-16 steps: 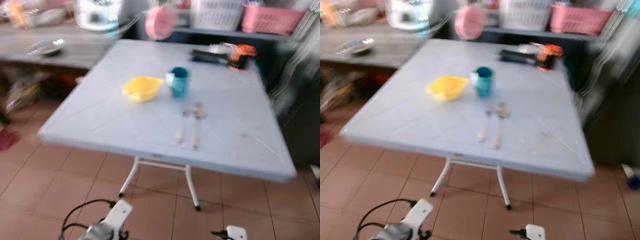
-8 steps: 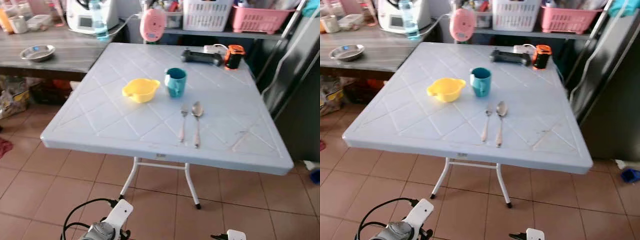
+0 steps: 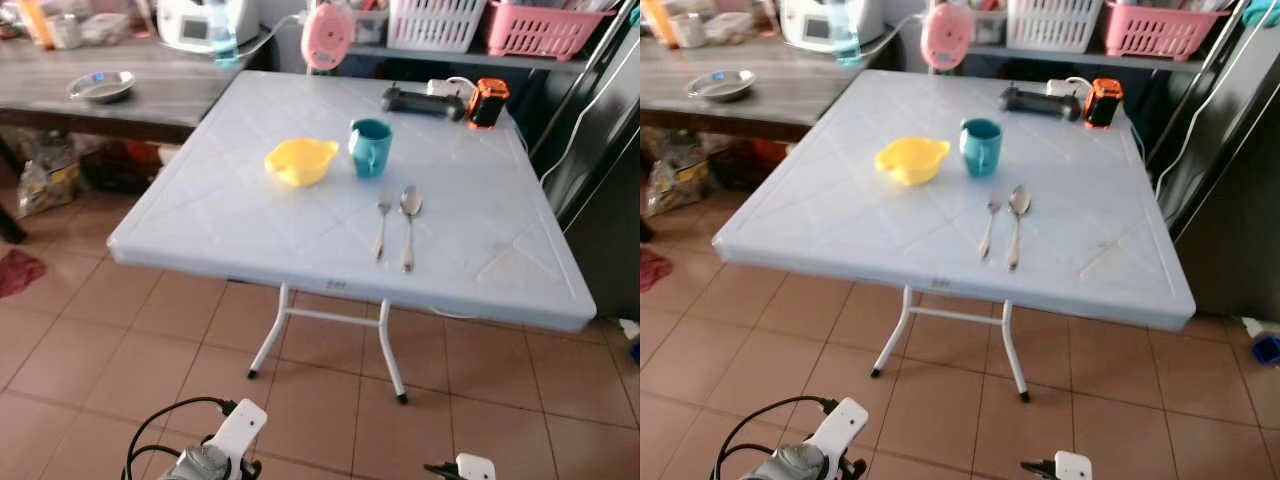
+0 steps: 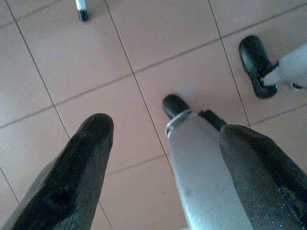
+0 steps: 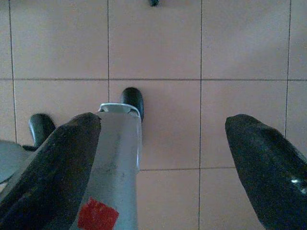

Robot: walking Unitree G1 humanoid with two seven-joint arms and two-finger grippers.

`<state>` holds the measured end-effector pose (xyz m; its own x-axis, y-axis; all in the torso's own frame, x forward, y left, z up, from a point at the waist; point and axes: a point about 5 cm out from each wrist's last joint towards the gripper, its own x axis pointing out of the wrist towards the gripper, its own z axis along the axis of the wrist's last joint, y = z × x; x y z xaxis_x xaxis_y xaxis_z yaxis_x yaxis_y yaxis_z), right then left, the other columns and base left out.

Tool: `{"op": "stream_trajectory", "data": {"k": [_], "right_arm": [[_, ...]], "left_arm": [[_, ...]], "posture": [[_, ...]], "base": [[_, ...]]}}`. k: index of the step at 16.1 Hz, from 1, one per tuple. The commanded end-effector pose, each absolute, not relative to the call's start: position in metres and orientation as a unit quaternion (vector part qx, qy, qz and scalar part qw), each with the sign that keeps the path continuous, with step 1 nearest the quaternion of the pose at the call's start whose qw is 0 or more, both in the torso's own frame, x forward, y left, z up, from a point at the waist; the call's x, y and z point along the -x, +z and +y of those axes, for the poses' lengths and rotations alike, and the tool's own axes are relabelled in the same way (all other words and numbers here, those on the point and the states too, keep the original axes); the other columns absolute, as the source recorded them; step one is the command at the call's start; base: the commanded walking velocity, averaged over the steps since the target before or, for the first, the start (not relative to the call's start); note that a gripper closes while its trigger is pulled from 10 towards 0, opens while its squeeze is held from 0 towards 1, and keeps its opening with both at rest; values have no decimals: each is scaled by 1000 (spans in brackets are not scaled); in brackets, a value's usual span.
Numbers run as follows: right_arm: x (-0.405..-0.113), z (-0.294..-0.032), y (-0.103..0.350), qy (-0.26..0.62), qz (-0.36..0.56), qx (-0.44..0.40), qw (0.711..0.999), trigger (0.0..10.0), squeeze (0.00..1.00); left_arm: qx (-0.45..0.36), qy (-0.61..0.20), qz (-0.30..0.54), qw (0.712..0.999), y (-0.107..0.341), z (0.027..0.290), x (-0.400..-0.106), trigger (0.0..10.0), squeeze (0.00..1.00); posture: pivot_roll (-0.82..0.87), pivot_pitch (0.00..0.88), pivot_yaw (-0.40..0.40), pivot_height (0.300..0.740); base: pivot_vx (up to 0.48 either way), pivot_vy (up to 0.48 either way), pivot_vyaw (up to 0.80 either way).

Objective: Setting the table

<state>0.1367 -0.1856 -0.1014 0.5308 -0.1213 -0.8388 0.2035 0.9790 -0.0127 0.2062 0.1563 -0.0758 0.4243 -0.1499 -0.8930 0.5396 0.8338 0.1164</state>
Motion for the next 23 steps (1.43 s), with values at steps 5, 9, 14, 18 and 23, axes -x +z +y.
{"op": "stream_trajectory", "data": {"k": [5,9,14,18,23], "right_arm": [[-128,-183,-105,-94,488,-47,867,10000,0],[-128,-184,-105,-95,487,-48,867,10000,0],[-127,-187,-104,-104,479,-46,871,10000,0],[-141,-200,-94,-104,421,-34,900,10000,0],[-159,-209,-80,-98,355,-3,930,10000,0]], "left_arm": [[-204,-214,498,815,-78,159,-202,10000,0],[-197,-218,492,820,-77,157,-203,10000,0],[-196,-214,487,824,-76,158,-206,10000,0],[-141,-194,436,867,-60,155,-231,10000,0],[-113,-183,318,923,-32,139,-266,10000,0]], "posture": [[37,40,18,740],[35,43,18,740],[34,44,16,740],[29,40,7,740],[31,33,-6,740]], "base": [[-134,0,0],[0,0,0],[0,0,0],[0,0,0],[0,0,0]]}}
